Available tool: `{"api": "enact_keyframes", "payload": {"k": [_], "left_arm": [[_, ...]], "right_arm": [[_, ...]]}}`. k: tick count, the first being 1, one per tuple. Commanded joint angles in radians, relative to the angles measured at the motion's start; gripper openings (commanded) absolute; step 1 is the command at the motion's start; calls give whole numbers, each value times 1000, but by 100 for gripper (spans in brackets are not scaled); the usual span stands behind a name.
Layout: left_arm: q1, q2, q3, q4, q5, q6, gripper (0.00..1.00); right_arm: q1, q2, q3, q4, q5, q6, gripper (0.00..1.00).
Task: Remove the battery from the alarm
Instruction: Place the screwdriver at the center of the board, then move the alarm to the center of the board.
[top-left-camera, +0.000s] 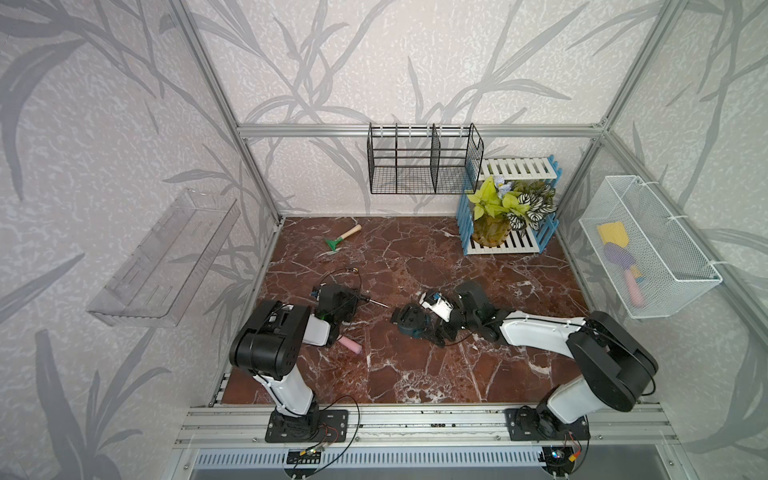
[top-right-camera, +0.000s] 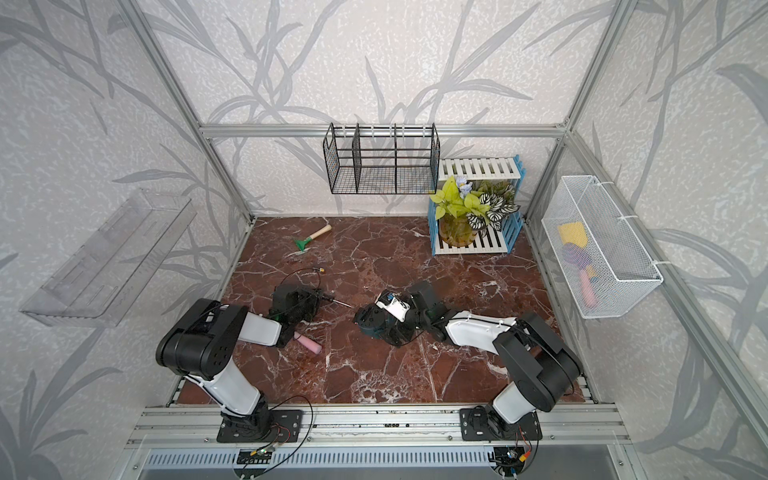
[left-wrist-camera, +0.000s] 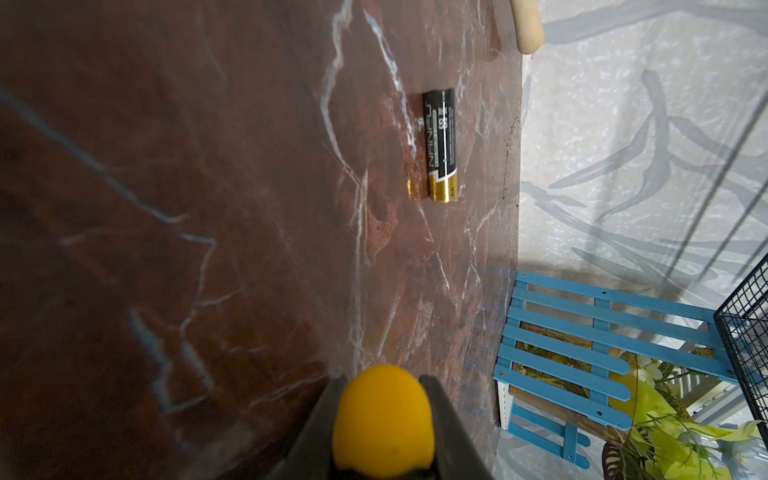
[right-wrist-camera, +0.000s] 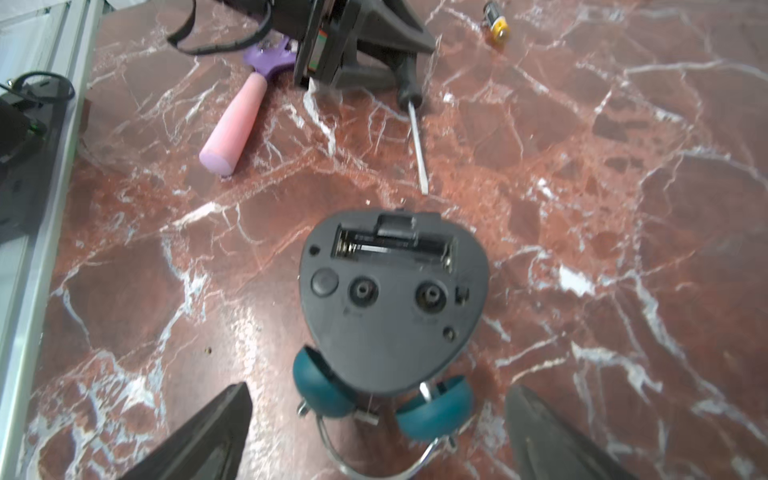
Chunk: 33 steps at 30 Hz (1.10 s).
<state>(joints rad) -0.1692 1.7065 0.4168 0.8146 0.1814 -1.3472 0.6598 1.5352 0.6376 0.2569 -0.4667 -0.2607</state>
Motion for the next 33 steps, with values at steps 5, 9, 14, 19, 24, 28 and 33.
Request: {"api": "enact_keyframes", "payload": {"k": [5, 9, 14, 19, 24, 28, 33], "left_arm": [[-7, -103, -57, -185, -32, 22, 81], [-3, -246, -80, -315, -52, 69, 100], [-13, -574, -124, -602, -158, 125, 100], [-34, -821, -171, -601, -196, 385, 99], [-86, -680, -135, -415, -41, 582, 96], [-138, -582, -75, -414, 11, 667, 96], [-150, -583, -121, -349, 7, 652, 96]], "right_arm": [[-14, -146, -58, 66, -19, 57, 99], [-26, -219, -87, 87, 18, 237, 99], [-31, -317, -65, -73, 138, 747, 97], [-62, -324, -88, -179, 97, 1172, 61], [-70, -260, -70, -232, 47, 1268, 46], [-68, -163, -66, -205, -41, 1328, 48], [-30, -61, -48, -169, -64, 1378, 48]]}}
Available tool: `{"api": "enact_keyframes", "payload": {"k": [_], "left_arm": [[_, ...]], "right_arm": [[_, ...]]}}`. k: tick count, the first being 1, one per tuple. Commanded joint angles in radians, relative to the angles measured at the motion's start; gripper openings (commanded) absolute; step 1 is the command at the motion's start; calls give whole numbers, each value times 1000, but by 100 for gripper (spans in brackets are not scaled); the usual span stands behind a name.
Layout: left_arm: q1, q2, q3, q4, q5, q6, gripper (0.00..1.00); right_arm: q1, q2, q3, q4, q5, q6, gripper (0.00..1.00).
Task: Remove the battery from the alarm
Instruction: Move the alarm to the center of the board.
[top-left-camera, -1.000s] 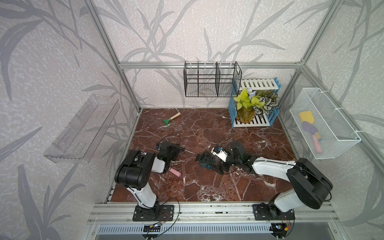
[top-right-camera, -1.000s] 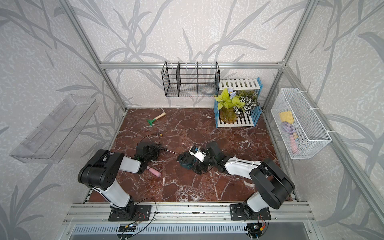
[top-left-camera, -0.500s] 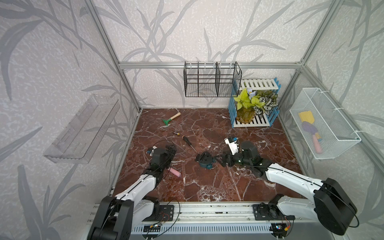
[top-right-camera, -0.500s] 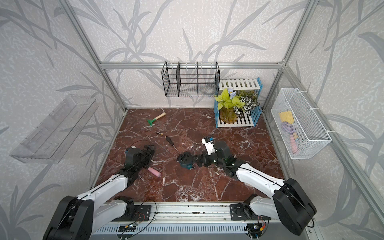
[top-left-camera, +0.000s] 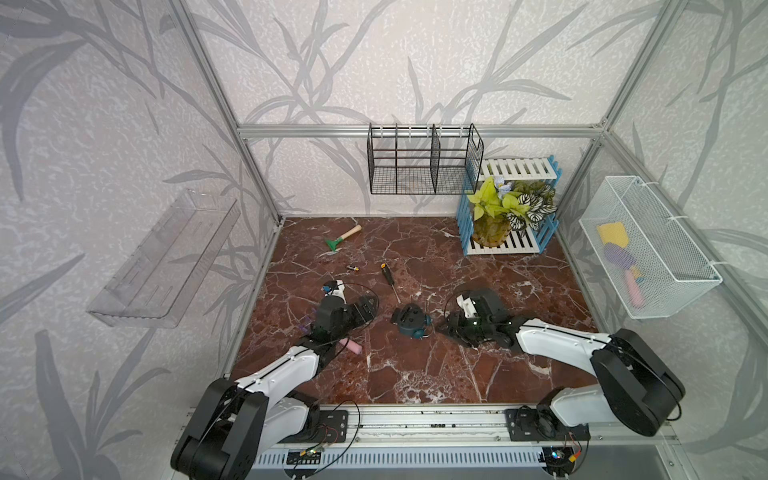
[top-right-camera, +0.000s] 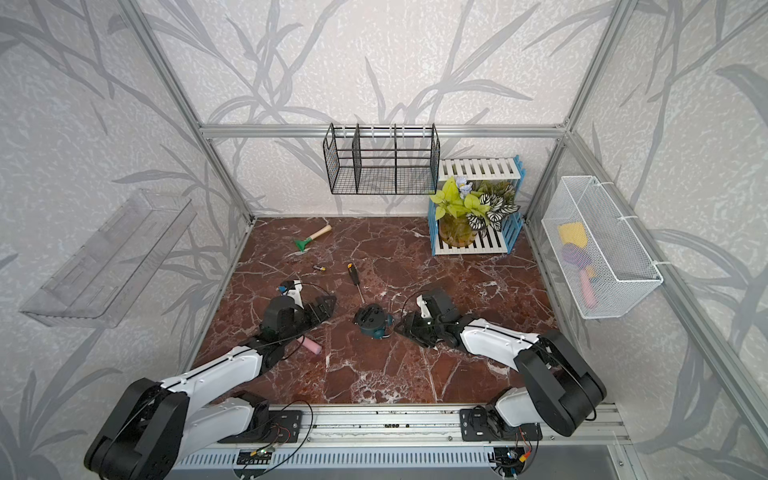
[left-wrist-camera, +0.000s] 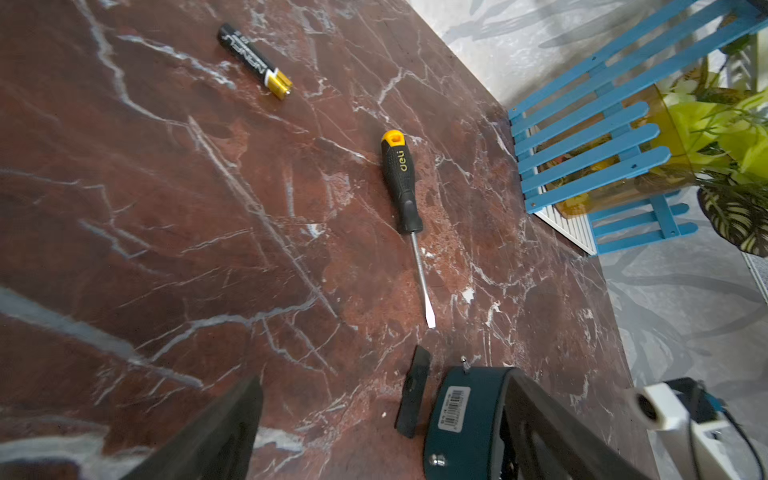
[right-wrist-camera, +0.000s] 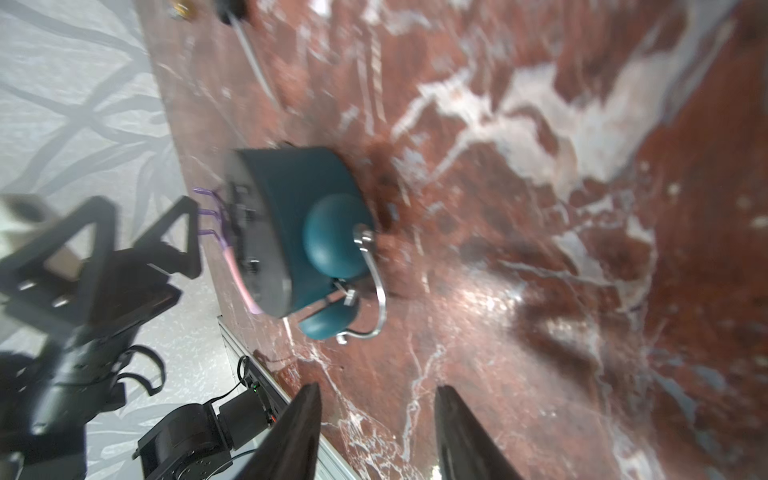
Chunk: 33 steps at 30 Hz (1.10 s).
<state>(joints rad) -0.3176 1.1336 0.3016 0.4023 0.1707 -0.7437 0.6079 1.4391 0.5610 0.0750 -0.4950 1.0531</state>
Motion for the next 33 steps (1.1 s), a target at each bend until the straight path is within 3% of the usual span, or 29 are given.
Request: {"api": "enact_keyframes", "payload": {"k": [1, 7, 12, 22, 33], "left_arm": [[-1, -16, -18, 71, 14, 44, 96], [0, -55, -26, 45, 10, 46, 96], [-1, -100, -33, 15, 2, 49, 96], [-1, -133, -51, -16, -8, 36, 92], [0, -78, -18, -88, 50, 73, 82]], "right_arm": [[29, 45, 33, 15, -30, 68, 47], [43, 165, 58, 87, 15, 167, 39], [41, 199, 52, 180, 41, 199, 39], [18, 211, 81, 221, 28, 149, 38], [-15, 255, 118, 148, 1, 91, 12]]}}
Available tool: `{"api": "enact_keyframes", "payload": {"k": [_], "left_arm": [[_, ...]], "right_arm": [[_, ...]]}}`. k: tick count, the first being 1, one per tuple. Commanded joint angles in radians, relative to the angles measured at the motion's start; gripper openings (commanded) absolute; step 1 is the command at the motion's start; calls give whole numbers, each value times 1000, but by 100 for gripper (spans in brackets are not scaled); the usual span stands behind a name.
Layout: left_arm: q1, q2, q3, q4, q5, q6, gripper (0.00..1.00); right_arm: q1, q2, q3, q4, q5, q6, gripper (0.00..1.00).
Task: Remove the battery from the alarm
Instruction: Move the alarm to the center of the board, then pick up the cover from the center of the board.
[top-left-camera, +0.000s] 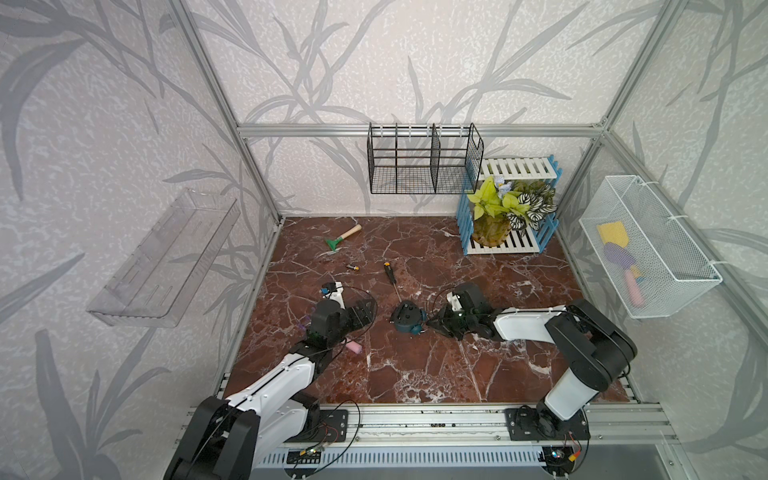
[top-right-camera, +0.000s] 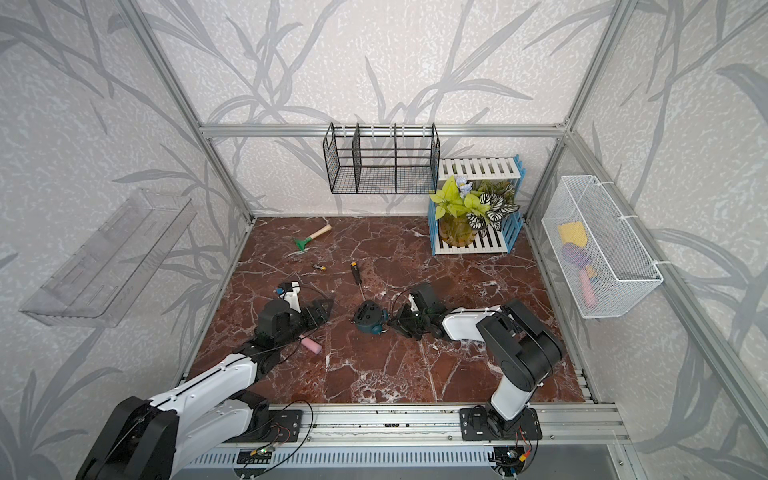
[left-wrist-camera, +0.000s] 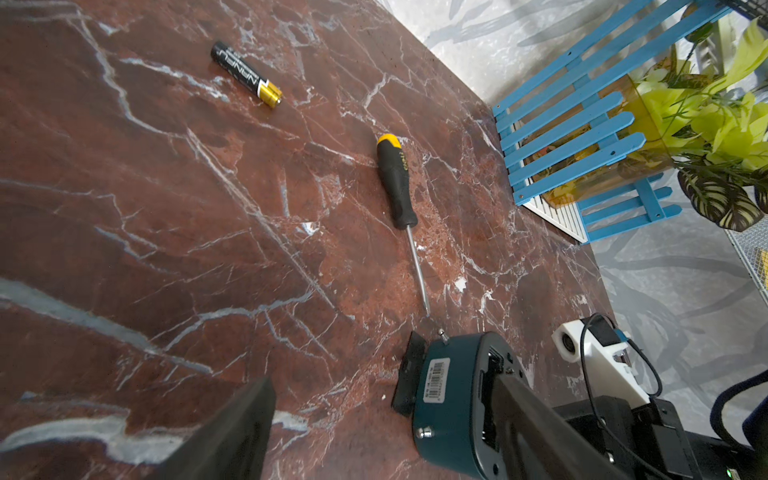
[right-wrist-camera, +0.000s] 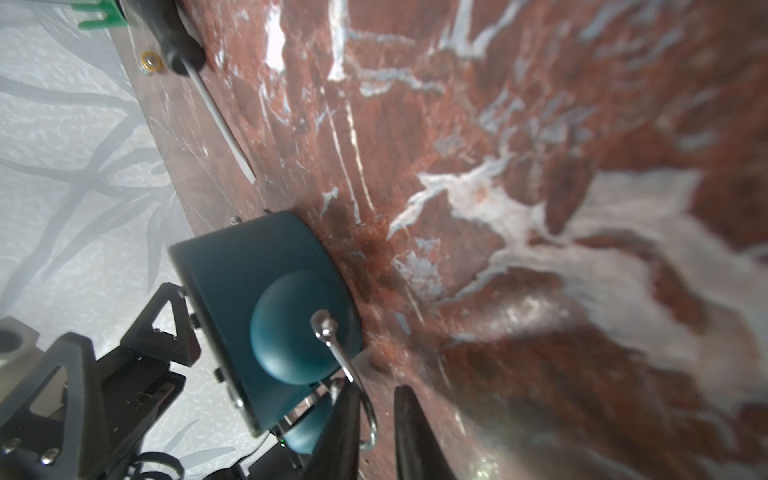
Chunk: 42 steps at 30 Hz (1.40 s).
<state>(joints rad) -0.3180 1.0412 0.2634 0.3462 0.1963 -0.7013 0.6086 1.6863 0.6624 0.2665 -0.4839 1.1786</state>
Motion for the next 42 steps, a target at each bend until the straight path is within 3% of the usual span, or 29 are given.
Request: {"api": "enact_keyframes", "payload": {"k": [1, 8, 14, 19, 22, 25, 27, 29, 33, 39, 42], "left_arm": [[0, 21, 26, -38, 29, 36, 81], [0, 92, 87, -80, 115, 104, 78], [-1, 203, 155, -114, 214, 160, 70], [-17, 359, 284, -268, 277, 238, 69], [-50, 420, 351, -358, 249, 292, 69], [-84, 455, 410, -434, 162, 320, 69], [-105, 475, 441, -478, 103, 325, 68], [-134, 501, 477, -517, 47, 328, 67], [-187, 541, 521, -539, -20, 340, 61], [-197, 577, 561, -551, -42, 355, 55], [-200, 615, 597, -574, -40, 361, 53]], "right_arm": [[-24, 4, 17, -59, -14, -47, 11], [-99, -90, 28, -284, -28, -245, 2], [-215, -75, 140, -666, -140, -616, 1], [-313, 11, 283, -956, -179, -904, 1], [-356, 95, 357, -1021, -193, -973, 1], [-382, 166, 461, -1100, -98, -1052, 3], [-391, 182, 496, -1105, -55, -1057, 8], [-396, 166, 509, -1086, -26, -1046, 20], [-403, 46, 480, -999, 30, -1027, 37], [-411, -85, 446, -934, 38, -1023, 43], [-411, -176, 368, -810, 0, -970, 42]]}}
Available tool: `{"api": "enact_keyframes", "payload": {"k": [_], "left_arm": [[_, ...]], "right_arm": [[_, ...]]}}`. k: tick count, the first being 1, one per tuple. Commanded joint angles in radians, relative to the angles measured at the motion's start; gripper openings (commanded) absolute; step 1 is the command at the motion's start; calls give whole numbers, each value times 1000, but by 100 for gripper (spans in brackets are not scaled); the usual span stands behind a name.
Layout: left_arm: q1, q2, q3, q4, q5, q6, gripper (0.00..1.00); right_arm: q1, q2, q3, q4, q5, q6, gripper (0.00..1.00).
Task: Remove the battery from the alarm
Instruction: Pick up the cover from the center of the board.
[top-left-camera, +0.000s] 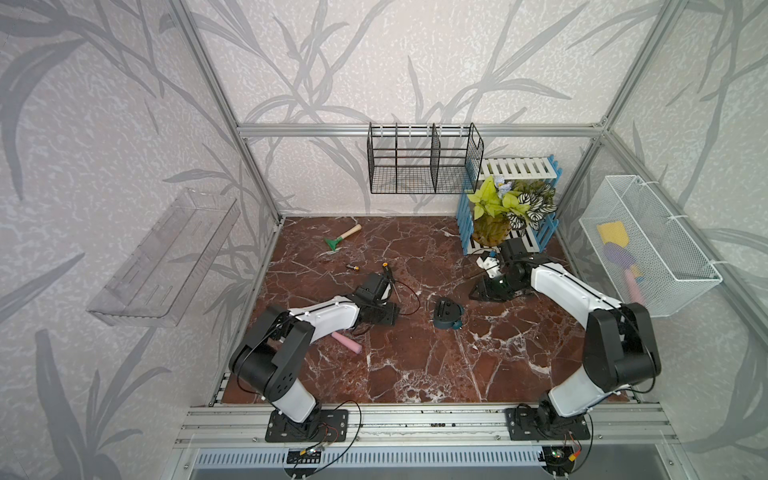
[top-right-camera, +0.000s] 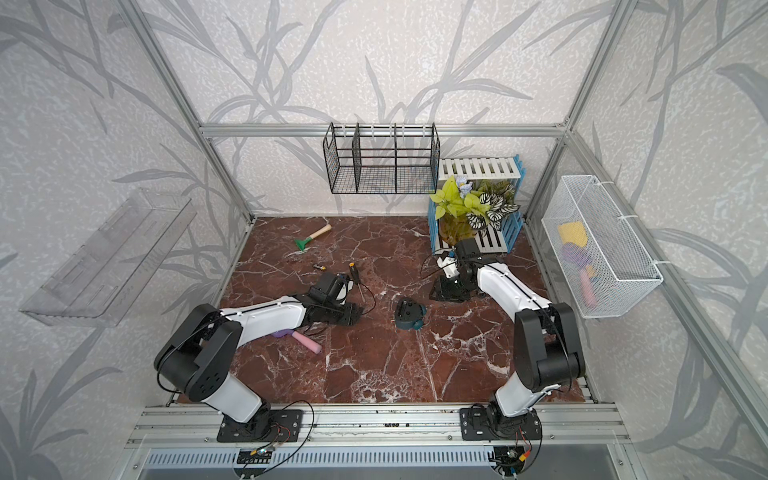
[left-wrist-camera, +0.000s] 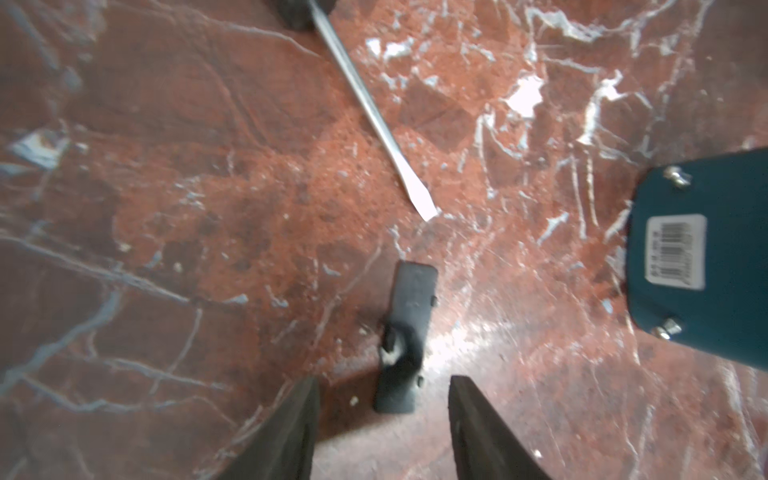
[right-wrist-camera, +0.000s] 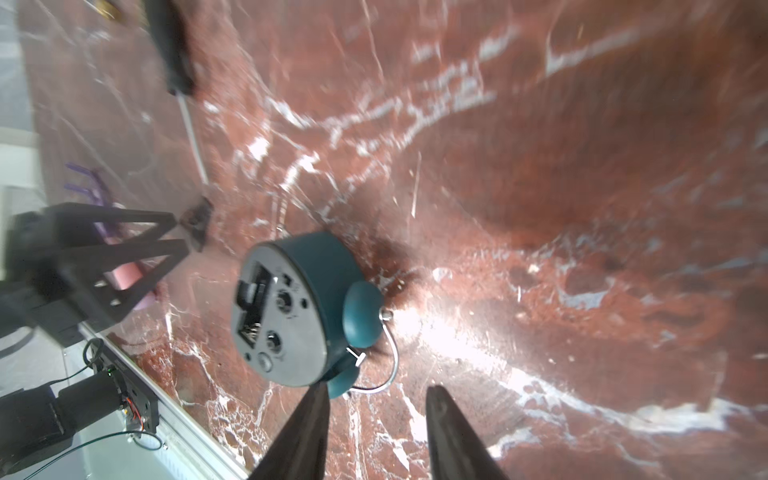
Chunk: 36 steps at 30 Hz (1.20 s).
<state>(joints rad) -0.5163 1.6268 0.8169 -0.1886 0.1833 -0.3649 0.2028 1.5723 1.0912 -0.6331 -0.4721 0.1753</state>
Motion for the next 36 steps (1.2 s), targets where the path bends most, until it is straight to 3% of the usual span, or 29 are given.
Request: {"api": "enact_keyframes", "payload": {"k": [1, 7, 13, 25, 30, 33, 36], "left_arm": [[-6, 41, 53, -45, -24, 25, 52], [-35, 83, 95, -68, -65, 36, 45], [-56, 111, 131, -120, -96, 49, 35], [-82, 143, 172, -165, -117, 65, 3], [-82, 70, 171, -156, -101, 79, 0], [-82, -32, 167, -74, -32, 116, 0], [-84, -138, 158, 77, 60, 142, 0]], "right_arm": [[-3, -103, -101, 155, -30, 61, 42], [41, -222, -264, 457, -105, 224, 43], [66, -220, -267, 444, -83, 235, 43], [65, -229, -286, 460, -96, 261, 42], [65, -243, -295, 480, -106, 288, 42], [66, -273, -324, 603, -175, 386, 45], [85, -289, -378, 865, -234, 572, 61]]}}
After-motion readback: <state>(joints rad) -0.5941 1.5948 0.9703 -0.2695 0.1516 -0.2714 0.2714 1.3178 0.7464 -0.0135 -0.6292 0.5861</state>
